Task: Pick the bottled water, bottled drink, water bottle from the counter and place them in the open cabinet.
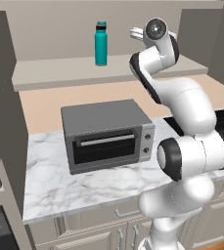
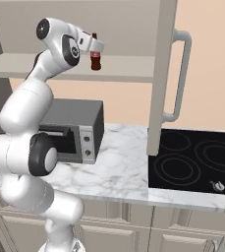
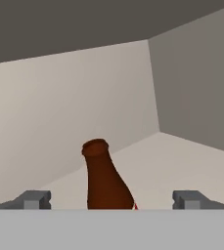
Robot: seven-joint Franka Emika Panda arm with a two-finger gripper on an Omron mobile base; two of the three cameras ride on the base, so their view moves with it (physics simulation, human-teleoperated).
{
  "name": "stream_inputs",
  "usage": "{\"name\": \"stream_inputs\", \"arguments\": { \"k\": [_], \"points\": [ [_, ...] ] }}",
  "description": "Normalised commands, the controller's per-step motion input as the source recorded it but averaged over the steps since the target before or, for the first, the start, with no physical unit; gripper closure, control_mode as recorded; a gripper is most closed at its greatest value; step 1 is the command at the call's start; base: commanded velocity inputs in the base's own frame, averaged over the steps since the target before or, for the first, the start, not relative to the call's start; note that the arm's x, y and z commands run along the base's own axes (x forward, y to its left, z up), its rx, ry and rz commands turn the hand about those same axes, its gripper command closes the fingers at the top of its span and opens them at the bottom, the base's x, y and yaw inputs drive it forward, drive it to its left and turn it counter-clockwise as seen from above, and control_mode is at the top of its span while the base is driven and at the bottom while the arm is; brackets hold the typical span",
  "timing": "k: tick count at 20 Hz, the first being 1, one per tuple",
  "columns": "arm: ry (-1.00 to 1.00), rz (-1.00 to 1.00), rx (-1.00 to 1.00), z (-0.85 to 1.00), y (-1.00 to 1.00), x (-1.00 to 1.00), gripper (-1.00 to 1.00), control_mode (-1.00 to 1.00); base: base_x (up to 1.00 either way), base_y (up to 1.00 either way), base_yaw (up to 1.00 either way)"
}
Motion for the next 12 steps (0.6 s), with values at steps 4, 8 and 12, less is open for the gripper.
{"name": "stream_inputs", "arguments": {
  "k": [4,8,12],
  "points": [
    [-0.02,-0.02,0.00,0.00,0.00,-0.35,-1.00,-1.00,0.00,0.00,0.00],
    [0.00,-0.04,0.00,0.00,0.00,-0.36,-1.00,-1.00,0.00,0.00,0.00],
    [0.00,-0.04,-0.02,-0.02,0.07,-0.42,-1.00,-1.00,0.00,0.00,0.00]
  ]
}}
